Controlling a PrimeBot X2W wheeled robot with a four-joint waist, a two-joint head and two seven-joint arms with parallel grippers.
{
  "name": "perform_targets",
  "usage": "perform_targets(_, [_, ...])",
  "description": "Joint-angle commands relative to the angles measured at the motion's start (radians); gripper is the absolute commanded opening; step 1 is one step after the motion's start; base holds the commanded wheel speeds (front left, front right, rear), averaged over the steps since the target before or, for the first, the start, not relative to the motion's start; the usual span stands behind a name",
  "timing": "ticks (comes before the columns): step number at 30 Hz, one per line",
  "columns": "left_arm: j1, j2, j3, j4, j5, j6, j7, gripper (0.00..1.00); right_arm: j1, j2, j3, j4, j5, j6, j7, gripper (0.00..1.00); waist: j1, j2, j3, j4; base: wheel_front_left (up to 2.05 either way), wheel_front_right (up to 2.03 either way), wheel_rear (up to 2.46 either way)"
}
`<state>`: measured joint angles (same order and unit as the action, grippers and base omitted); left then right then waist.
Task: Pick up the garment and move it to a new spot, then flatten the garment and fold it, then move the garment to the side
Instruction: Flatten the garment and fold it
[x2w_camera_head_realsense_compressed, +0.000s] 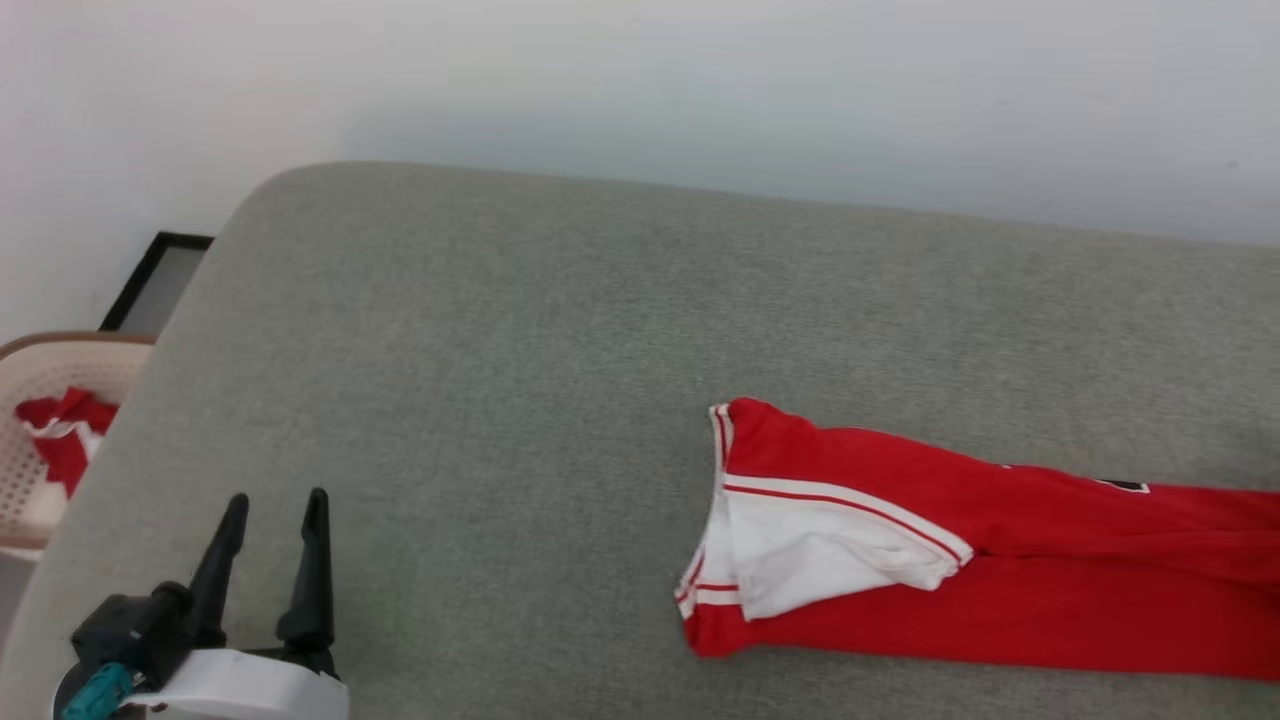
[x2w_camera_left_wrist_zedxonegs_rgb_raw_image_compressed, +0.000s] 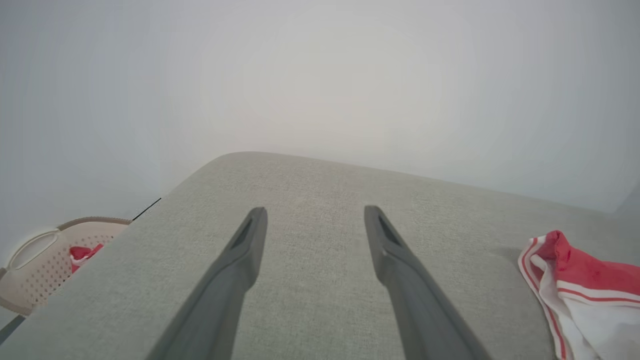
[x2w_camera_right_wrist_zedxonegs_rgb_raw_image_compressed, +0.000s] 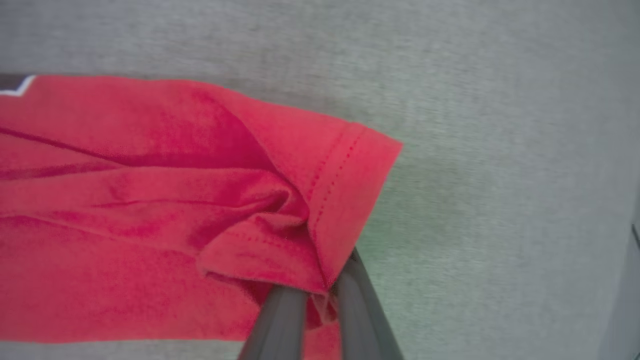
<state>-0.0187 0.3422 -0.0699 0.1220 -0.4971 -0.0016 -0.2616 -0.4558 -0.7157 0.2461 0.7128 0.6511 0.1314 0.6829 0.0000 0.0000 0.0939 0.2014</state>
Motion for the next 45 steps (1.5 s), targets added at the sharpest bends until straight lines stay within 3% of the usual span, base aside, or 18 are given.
perform_targets(1, [-0.002, -0.005, 0.004, 0.005, 0.010, -0.005, -0.003, 1.00, -0.015, -0.005, 0.001, 0.012, -0.007, -0.001, -0.009, 0.00, 0.0000, 0.0000, -0.007, -0.021, 0.00, 0.00, 0.00])
perform_targets(5, [0.003, -0.013, 0.015, 0.018, 0.018, -0.015, -0.003, 1.00, -0.039, -0.004, 0.044, 0.007, -0.009, -0.001, -0.009, 0.00, 0.0000, 0.0000, -0.022, -0.045, 0.00, 0.00, 0.00])
perform_targets(11, [0.031, -0.017, 0.029, 0.032, 0.021, -0.023, -0.004, 1.00, -0.041, 0.045, 0.103, -0.137, 0.080, -0.001, 0.037, 0.00, 0.0000, 0.0000, -0.055, -0.074, 0.00, 0.00, 0.00])
perform_targets(15, [0.046, -0.014, 0.033, 0.031, 0.015, -0.023, -0.003, 1.00, -0.036, 0.123, 0.100, -0.253, 0.128, -0.001, 0.075, 0.00, 0.0000, 0.0000, -0.071, -0.080, 0.00, 0.00, 0.00])
perform_targets(22, [0.020, -0.026, 0.000, 0.035, 0.020, -0.034, 0.005, 1.00, -0.027, 0.287, 0.130, -0.351, 0.077, -0.001, 0.099, 0.00, 0.0000, 0.0000, -0.080, -0.038, 0.00, 0.00, 0.00])
perform_targets(31, [-0.048, -0.051, -0.056, 0.071, 0.033, -0.052, 0.009, 1.00, -0.060, 0.459, 0.171, -0.267, -0.032, -0.001, 0.032, 0.00, 0.0000, 0.0000, -0.067, 0.042, 0.00, 0.00, 0.00])
perform_targets(43, [-0.108, -0.079, -0.075, 0.130, 0.028, -0.074, 0.001, 1.00, -0.141, 0.573, 0.250, -0.056, -0.115, -0.001, -0.077, 0.00, 0.0000, 0.0000, -0.051, 0.083, 0.00, 0.00, 0.00])
perform_targets(44, [-0.110, -0.080, -0.074, 0.134, 0.028, -0.076, 0.000, 1.00, -0.148, 0.580, 0.260, -0.044, -0.110, -0.001, -0.082, 0.05, 0.0000, 0.0000, -0.052, 0.084, 0.00, 0.00, 0.00])
perform_targets(45, [-0.113, -0.081, -0.074, 0.138, 0.028, -0.076, 0.000, 1.00, -0.156, 0.584, 0.273, -0.038, -0.106, -0.001, -0.090, 0.19, 0.0000, 0.0000, -0.053, 0.083, 0.00, 0.00, 0.00])
